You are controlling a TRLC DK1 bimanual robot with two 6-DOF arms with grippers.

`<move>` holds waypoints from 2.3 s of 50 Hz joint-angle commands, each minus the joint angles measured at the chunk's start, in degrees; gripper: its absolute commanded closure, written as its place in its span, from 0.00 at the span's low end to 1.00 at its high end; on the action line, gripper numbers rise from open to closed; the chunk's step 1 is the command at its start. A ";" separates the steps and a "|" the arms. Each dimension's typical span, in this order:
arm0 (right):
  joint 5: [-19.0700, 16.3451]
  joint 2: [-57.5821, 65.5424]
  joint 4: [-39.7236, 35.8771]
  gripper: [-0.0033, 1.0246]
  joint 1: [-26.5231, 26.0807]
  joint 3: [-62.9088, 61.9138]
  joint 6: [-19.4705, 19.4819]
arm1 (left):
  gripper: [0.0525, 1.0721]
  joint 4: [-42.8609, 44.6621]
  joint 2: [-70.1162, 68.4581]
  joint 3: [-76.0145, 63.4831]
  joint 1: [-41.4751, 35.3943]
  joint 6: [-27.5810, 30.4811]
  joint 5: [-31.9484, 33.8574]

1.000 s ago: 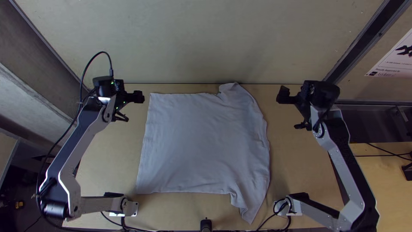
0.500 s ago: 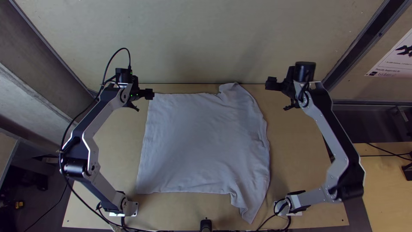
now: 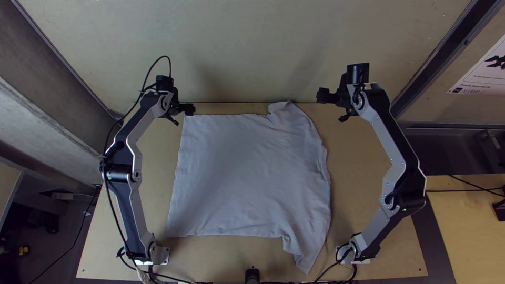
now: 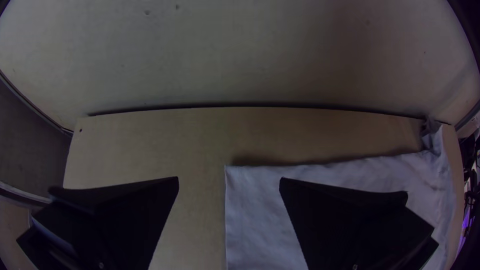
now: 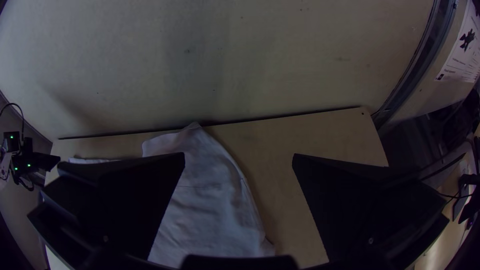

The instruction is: Fold the t-shirt

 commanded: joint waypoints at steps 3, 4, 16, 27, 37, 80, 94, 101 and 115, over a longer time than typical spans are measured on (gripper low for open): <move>-0.65 4.82 -2.78 0.04 -0.07 5.28 2.68 | 0.06 -2.76 4.66 4.72 0.70 -0.77 -0.31; -0.74 5.26 -2.96 0.04 0.02 5.72 2.77 | 0.06 -2.76 5.10 4.89 0.79 -0.68 -0.31; -0.74 7.45 -3.22 0.04 0.64 6.33 3.82 | 0.06 -4.07 10.02 9.29 1.93 -0.42 -0.49; -0.74 8.33 -3.22 0.04 0.72 6.51 4.35 | 0.06 -4.34 13.45 11.92 1.23 -0.59 -1.10; -0.74 10.88 -6.03 0.04 0.55 9.32 4.44 | 0.06 -4.60 16.08 13.86 0.35 -0.59 -2.42; -1.18 36.11 -6.82 0.07 0.90 27.34 -1.98 | 0.97 -5.74 6.59 5.16 -2.11 -2.61 -5.85; -1.18 39.36 -4.89 0.07 2.92 27.43 -3.21 | 0.97 -5.92 6.15 5.07 -1.94 -2.53 -5.85; -1.09 40.59 -4.63 0.19 4.06 27.52 -2.60 | 0.97 -6.27 6.15 4.72 -1.85 -2.61 -5.85; -0.74 41.91 -3.13 0.97 4.68 27.52 -2.68 | 0.97 -6.27 5.45 4.01 -1.94 -2.97 -5.85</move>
